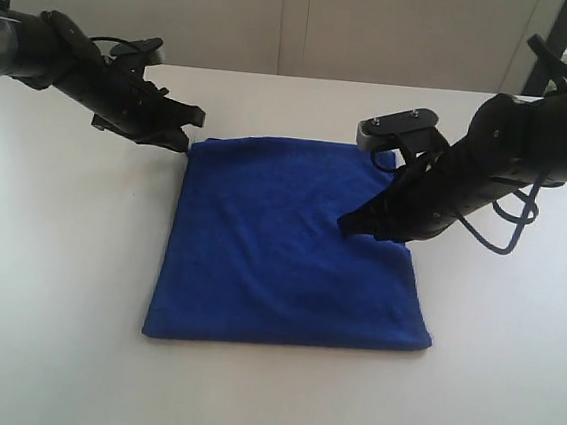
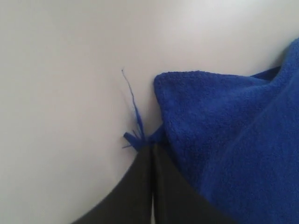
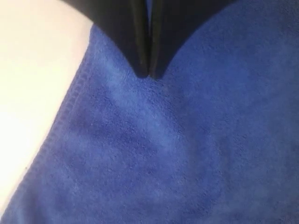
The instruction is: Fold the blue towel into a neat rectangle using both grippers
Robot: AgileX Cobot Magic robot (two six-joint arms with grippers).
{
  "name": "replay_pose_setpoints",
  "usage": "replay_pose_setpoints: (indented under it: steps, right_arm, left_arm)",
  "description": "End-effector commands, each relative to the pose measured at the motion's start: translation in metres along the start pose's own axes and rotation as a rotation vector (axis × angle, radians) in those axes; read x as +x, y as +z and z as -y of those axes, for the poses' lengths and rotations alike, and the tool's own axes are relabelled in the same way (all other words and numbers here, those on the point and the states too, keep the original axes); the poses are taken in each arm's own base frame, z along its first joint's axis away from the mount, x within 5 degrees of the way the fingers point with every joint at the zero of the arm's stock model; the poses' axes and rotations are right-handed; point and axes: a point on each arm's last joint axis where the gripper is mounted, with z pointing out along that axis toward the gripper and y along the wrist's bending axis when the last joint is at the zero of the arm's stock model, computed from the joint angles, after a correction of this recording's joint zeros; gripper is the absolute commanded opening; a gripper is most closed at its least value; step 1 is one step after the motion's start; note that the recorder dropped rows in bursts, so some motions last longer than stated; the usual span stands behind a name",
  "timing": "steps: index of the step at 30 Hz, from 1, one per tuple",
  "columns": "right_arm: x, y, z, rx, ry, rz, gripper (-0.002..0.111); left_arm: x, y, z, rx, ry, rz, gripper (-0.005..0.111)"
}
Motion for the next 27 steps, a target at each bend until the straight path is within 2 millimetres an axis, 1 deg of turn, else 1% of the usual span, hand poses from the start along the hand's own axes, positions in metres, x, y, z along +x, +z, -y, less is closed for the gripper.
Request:
replay_pose_setpoints:
  steps: [1, 5, 8, 11, 13, 17, 21, 27]
  right_arm:
    - [-0.002, -0.001, 0.001, 0.004, 0.005, 0.014, 0.0]
    - [-0.002, -0.001, 0.001, 0.005, 0.005, 0.015, 0.0]
    - [-0.002, -0.001, 0.001, 0.005, 0.005, 0.015, 0.0]
    - [-0.002, -0.001, 0.001, 0.005, 0.005, 0.015, 0.0]
    - [-0.002, -0.001, 0.001, 0.005, 0.005, 0.015, 0.0]
    - [-0.002, -0.001, 0.001, 0.005, 0.005, 0.015, 0.0]
    - [-0.002, -0.001, 0.001, 0.005, 0.005, 0.015, 0.0]
    - [-0.002, -0.001, 0.001, 0.005, 0.005, 0.015, 0.0]
  left_arm:
    - [0.002, 0.006, 0.009, 0.022, 0.011, -0.004, 0.0]
    - [0.002, 0.008, 0.009, 0.023, 0.005, -0.002, 0.0]
    - [-0.002, 0.006, 0.01, 0.023, 0.008, 0.015, 0.0]
    - [-0.01, 0.003, 0.014, 0.045, -0.004, 0.042, 0.0]
    - [-0.014, 0.002, 0.02, 0.069, 0.013, 0.058, 0.0]
    - [-0.02, 0.002, 0.039, 0.12, 0.145, 0.078, 0.0]
    - [-0.021, 0.004, 0.048, 0.121, 0.206, 0.09, 0.0]
    - [-0.025, 0.006, 0.044, 0.076, 0.221, 0.129, 0.0]
